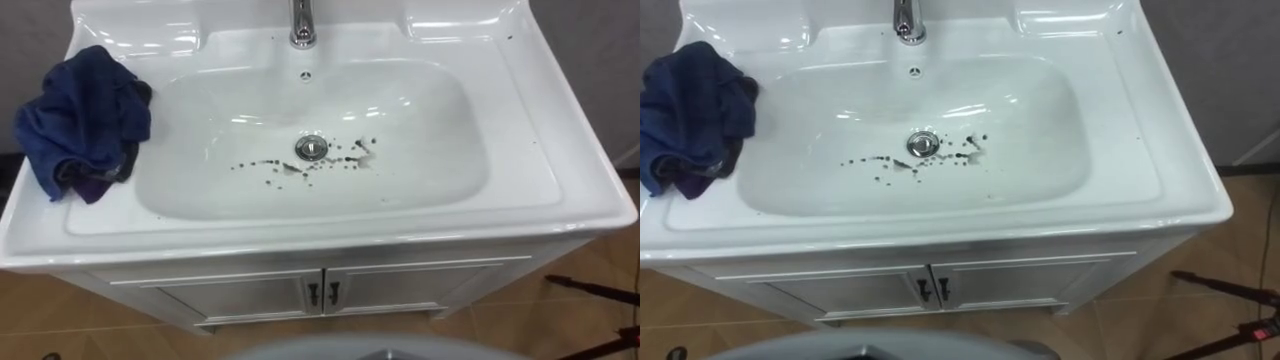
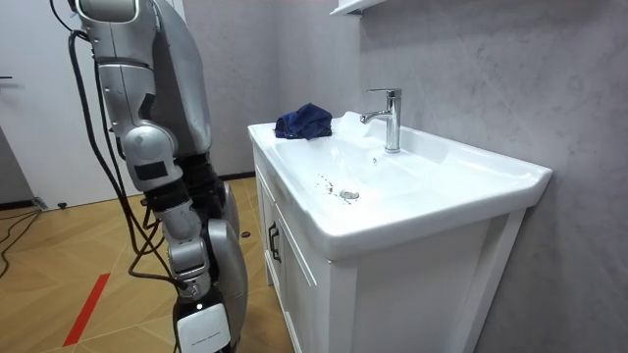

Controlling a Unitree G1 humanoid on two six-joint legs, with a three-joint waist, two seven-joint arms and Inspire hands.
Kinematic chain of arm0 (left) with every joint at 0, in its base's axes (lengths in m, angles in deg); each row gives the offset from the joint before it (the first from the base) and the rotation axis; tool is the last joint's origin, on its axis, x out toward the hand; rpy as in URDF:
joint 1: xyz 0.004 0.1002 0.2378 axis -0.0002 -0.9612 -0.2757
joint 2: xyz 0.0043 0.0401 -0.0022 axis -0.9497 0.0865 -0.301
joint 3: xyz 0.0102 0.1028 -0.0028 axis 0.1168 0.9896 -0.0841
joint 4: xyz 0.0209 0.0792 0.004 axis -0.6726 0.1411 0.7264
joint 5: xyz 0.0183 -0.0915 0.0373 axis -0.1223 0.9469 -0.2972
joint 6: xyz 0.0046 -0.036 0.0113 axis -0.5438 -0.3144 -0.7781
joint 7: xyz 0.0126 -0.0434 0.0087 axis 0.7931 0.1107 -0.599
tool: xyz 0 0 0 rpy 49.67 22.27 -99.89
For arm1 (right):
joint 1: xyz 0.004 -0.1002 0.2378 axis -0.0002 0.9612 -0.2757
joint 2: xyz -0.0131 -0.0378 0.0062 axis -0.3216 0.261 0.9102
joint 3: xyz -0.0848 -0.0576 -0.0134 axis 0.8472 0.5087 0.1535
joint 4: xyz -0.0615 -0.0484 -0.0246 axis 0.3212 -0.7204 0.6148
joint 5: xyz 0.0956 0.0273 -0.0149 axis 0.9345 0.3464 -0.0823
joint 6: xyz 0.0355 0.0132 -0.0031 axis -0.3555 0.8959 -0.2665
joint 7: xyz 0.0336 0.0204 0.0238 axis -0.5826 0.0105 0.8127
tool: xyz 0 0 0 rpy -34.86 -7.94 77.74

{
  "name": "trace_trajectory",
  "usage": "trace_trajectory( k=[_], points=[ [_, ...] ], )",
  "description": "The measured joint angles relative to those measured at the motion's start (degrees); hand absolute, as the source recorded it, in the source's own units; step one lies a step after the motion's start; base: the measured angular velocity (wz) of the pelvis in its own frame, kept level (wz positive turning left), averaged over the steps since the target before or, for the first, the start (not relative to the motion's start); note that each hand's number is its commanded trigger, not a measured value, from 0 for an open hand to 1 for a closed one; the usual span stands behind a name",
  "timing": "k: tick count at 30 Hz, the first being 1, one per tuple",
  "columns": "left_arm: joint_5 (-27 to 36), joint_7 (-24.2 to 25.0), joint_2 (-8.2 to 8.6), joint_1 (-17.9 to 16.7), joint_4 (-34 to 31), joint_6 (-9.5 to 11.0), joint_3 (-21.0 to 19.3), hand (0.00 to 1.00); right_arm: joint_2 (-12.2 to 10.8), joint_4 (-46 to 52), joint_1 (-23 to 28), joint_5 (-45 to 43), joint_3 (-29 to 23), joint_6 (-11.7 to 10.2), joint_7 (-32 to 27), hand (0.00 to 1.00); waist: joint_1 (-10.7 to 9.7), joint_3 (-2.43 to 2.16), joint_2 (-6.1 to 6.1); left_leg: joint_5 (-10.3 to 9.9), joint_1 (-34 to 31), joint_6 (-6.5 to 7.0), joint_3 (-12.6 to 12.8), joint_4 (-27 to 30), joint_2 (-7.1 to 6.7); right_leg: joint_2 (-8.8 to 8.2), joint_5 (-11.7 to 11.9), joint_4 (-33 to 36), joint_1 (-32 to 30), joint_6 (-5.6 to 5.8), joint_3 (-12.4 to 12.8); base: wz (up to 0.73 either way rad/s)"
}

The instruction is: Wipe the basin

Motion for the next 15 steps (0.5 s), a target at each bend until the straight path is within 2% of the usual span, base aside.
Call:
trace_trajectory(
  k=[8, 11, 15],
  points=[
    [3.35, -3.04, 0.07, 0.29, -0.04, 0.07, -1.11, 0.0, 0.07, -0.17, -0.02, 0.21, 0.06, 0.49, 0.21, 0.0, 0.15, -0.05, -0.29, 0.0, -0.02, 0.0, -0.13, 0.03, 0.0, -0.06, 0.0, -0.18, 0.17, 0.0, -0.32, 0.0],
    [7.02, -3.76, 0.07, 0.21, -0.03, 0.01, -1.84, 0.0, 0.07, -0.8, -0.6, -0.02, 0.03, 1.01, 0.18, 0.0, 0.12, -0.05, -0.37, 0.0, -0.15, 0.0, -0.18, 0.03, -0.01, -0.1, -0.01, -0.19, 0.18, 0.0, -0.57, 0.01],
    [10.92, -4.81, 0.12, -0.48, 0.01, 0.04, -5.82, 0.0, 0.12, -1.06, -0.69, -0.17, -0.14, 1.42, 0.27, 0.0, 0.42, -0.05, -0.47, 0.01, -0.09, 0.0, -0.35, 0.09, 0.0, -0.2, -0.01, -0.23, 0.43, 0.0, -1.03, 0.04]
  ],
)
